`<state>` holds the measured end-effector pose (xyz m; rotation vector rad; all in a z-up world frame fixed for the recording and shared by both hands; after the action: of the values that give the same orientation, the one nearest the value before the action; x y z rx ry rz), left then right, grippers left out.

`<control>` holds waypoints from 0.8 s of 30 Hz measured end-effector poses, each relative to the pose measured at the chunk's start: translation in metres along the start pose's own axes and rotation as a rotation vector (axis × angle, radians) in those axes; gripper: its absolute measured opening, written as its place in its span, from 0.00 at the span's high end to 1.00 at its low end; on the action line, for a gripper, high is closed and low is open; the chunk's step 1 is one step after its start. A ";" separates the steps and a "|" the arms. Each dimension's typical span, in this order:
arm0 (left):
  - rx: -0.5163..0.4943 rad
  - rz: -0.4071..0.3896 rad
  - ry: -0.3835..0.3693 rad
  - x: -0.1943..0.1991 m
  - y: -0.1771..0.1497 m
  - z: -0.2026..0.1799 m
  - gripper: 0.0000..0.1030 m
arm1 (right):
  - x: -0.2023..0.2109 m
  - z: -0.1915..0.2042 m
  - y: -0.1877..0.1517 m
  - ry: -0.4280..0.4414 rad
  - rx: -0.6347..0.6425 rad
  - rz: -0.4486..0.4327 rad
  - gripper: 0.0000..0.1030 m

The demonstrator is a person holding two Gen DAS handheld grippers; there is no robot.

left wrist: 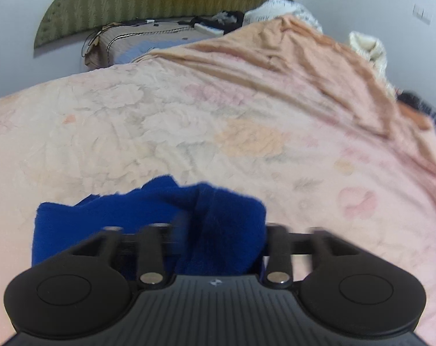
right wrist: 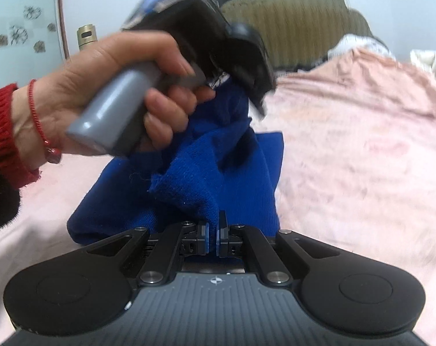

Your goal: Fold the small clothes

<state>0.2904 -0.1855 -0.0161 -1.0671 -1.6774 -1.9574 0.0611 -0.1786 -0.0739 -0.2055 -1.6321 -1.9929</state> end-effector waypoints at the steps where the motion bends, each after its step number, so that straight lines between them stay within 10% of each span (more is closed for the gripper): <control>1: 0.026 -0.028 -0.008 0.006 0.003 0.003 0.23 | -0.002 -0.002 -0.001 0.009 -0.018 0.007 0.96; 7: 0.141 -0.130 -0.024 0.039 0.021 0.031 0.18 | -0.007 -0.015 -0.004 0.041 -0.117 0.033 0.85; 16: 0.014 -0.165 0.209 0.063 -0.046 0.072 0.18 | -0.002 -0.066 -0.005 0.271 -0.516 0.001 0.58; 19: -0.006 -0.167 0.251 0.070 -0.075 0.080 0.18 | -0.004 -0.080 -0.004 0.320 -0.603 -0.018 0.58; 22: 0.004 -0.135 0.248 0.070 -0.101 0.088 0.18 | -0.010 -0.082 0.000 0.262 -0.575 -0.010 0.88; 24: 0.003 -0.107 0.250 0.069 -0.114 0.091 0.18 | -0.018 -0.085 -0.001 0.254 -0.599 0.011 0.88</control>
<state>0.1955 -0.0582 -0.0423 -0.7092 -1.6284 -2.0557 0.0944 -0.2529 -0.1039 -0.1688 -0.8484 -2.3395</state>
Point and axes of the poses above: each gripper's, at about its wrist camera, not at the fingertips, and x roughly against the way its jaws point, z to its left, y to its top, the point moved 4 cm from there along -x, roughly the way its jaws point, and after that the axes turned 11 degrees about y, right-handed, at the moved point
